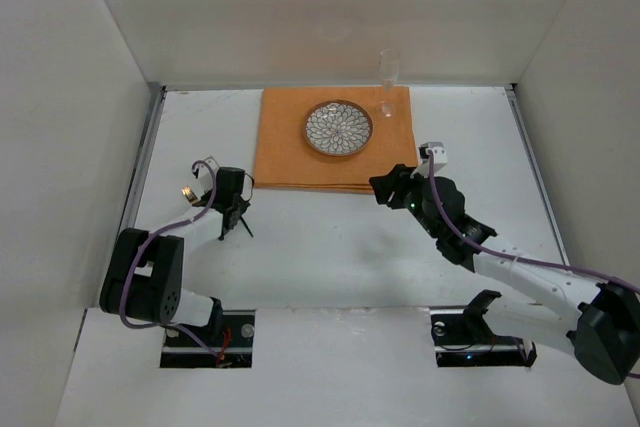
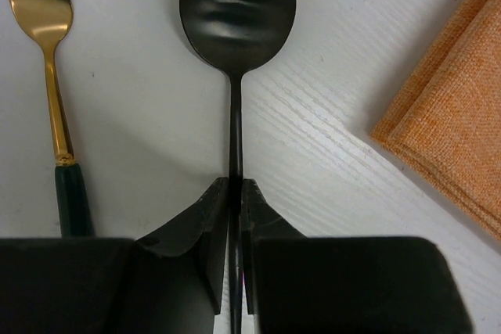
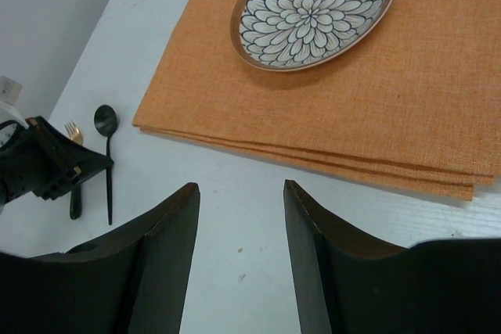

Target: Set the dinner table for one person

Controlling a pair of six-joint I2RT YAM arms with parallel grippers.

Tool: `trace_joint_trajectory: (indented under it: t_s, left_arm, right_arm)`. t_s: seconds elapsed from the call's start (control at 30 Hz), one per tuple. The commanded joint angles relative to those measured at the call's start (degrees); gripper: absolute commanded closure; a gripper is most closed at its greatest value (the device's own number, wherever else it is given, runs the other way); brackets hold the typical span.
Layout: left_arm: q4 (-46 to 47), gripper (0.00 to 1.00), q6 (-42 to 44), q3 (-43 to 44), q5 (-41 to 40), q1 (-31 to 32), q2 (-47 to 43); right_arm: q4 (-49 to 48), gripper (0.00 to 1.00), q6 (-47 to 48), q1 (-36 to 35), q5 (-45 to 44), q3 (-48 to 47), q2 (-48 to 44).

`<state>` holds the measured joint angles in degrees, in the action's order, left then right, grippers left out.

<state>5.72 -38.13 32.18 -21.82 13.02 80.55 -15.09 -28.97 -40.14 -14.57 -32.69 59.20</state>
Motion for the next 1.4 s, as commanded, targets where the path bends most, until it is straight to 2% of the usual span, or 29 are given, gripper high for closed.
trace_joint_trajectory:
  t_s: [0.0,0.23,0.47,0.63,0.8,0.93,1.1,1.2,1.37]
  left_arm:
    - [-1.5,1.00,0.8,-1.2,0.4,0.3,-4.2]
    - [-2.3,1.00,3.1,-0.5,-2.3,3.3,-10.1]
    - [-3.3,1.00,3.2,0.5,-3.8,7.1,-12.6]
    - [-4.3,1.00,2.7,6.2,-4.0,15.1,-13.5]
    - [-2.6,1.00,3.1,16.6,-3.8,25.3,-6.0]
    - [0.1,1.00,4.4,25.3,-2.7,30.2,1.8]
    - [2.5,1.00,4.1,37.0,1.7,32.7,13.5]
    - [2.5,1.00,2.9,45.3,5.7,33.1,21.1]
    - [2.0,1.00,1.8,57.2,6.9,33.1,32.5]
  right_arm:
    - [-4.0,0.47,-1.0,0.8,-1.2,1.0,-1.5]
    - [-4.2,0.41,-1.5,1.4,-1.3,1.1,-0.9]
    - [-4.2,0.41,-1.7,2.6,-2.7,1.9,-2.3]
    - [-4.4,0.39,-3.6,5.4,-4.4,3.9,-6.0]
    - [-4.2,0.51,-4.6,8.1,-4.6,5.3,-8.3]
    - [-3.9,0.53,-7.1,11.4,-6.1,7.4,-11.7]
    - [-2.8,0.46,-10.0,16.7,-5.4,9.0,-14.8]
    - [-2.1,0.46,-11.2,18.9,-5.2,9.7,-15.8]
    - [-2.1,0.46,-11.9,19.6,-3.8,9.9,-15.5]
